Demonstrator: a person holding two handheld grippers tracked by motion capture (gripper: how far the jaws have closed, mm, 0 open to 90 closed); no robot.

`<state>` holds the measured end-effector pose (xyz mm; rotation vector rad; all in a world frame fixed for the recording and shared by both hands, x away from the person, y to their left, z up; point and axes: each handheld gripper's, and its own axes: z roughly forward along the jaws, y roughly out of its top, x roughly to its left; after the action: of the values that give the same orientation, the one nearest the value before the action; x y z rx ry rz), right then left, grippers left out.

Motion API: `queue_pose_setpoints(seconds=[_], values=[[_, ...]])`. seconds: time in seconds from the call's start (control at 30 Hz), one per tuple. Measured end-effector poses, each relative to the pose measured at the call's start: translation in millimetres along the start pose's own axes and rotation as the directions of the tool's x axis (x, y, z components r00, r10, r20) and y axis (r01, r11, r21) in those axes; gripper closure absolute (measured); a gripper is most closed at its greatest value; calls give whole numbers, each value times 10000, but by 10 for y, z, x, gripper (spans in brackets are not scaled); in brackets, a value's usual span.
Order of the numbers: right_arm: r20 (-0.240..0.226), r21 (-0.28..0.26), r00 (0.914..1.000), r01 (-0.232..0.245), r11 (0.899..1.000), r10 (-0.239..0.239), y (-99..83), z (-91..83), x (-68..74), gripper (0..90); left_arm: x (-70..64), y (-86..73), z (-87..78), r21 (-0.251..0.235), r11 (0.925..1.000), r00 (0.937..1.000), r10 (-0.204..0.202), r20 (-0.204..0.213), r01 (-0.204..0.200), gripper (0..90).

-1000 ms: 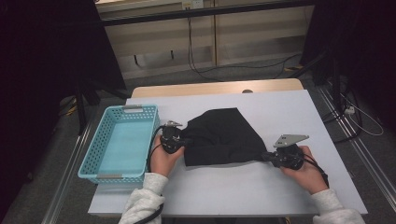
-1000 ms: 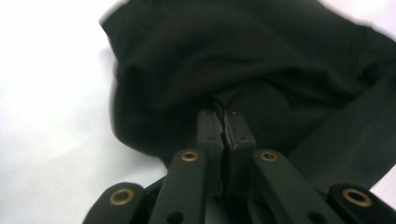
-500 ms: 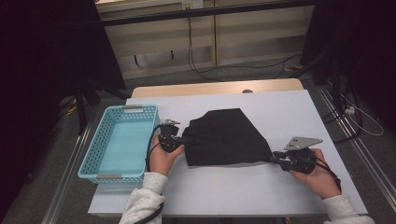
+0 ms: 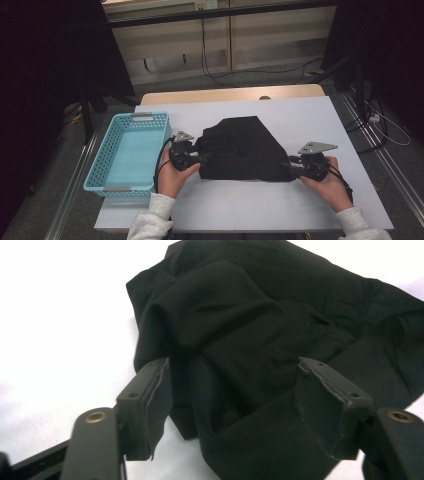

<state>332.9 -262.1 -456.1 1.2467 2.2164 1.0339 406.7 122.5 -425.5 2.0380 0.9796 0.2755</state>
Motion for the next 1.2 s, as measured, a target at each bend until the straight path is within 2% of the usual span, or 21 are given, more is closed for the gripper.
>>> queue_pose_setpoints(seconds=[0.1,0.13,0.2,0.27,0.37,0.47,0.53,0.6,0.67,0.77,1.0,1.07,1.2], values=[[344,389,9992,207,9990,-220,-15,54,19,687,-21,-6,-22,44,9998,9998,180,-70,-180,289],[382,455,9992,128,9989,-146,-27,62,14,708,-21,-10,-29,36,9999,9999,123,-45,-123,284],[326,324,9994,89,9994,-100,-41,60,-10,818,-30,-30,-37,43,10000,10000,69,-70,-69,275],[247,292,9997,11,9996,-19,-42,44,-35,865,-44,-60,-44,112,9999,10000,87,-2,-87,274],[224,114,9997,-48,9999,45,-30,8,-79,875,-45,-87,-66,157,9998,9999,125,-36,-124,277],[312,-337,9985,-431,9985,442,-16,-68,-146,875,-47,-112,-108,181,9995,9996,-265,36,265,299],[463,-343,9976,-495,9982,510,-36,-70,-195,874,-50,-140,-117,305,9995,9999,-70,-73,72,299],[496,-282,9960,-728,9969,741,-63,-45,-232,873,-56,-177,-98,422,9990,9998,-173,17,172,308],[592,-199,9956,-718,9972,728,-61,-22,-240,872,-49,-207,-81,573,9983,9999,-60,-98,65,332],[744,-79,9951,-652,9978,656,-55,-6,-244,871,-53,-237,-60,683,9976,9999,-114,-45,117,369],[1028,50,9926,-657,9978,649,-83,-5,-276,869,-61,-273,-14,908,9958,9996,-115,257,91,435],[1151,92,9920,-537,9985,523,-83,-10,-276,874,-66,-283,0,982,9951,9995,-97,298,67,453],[1188,87,9919,-460,9989,446,-89,-4,-286,874,-72,-309,43,1277,9917,9997,113,194,-137,487]])
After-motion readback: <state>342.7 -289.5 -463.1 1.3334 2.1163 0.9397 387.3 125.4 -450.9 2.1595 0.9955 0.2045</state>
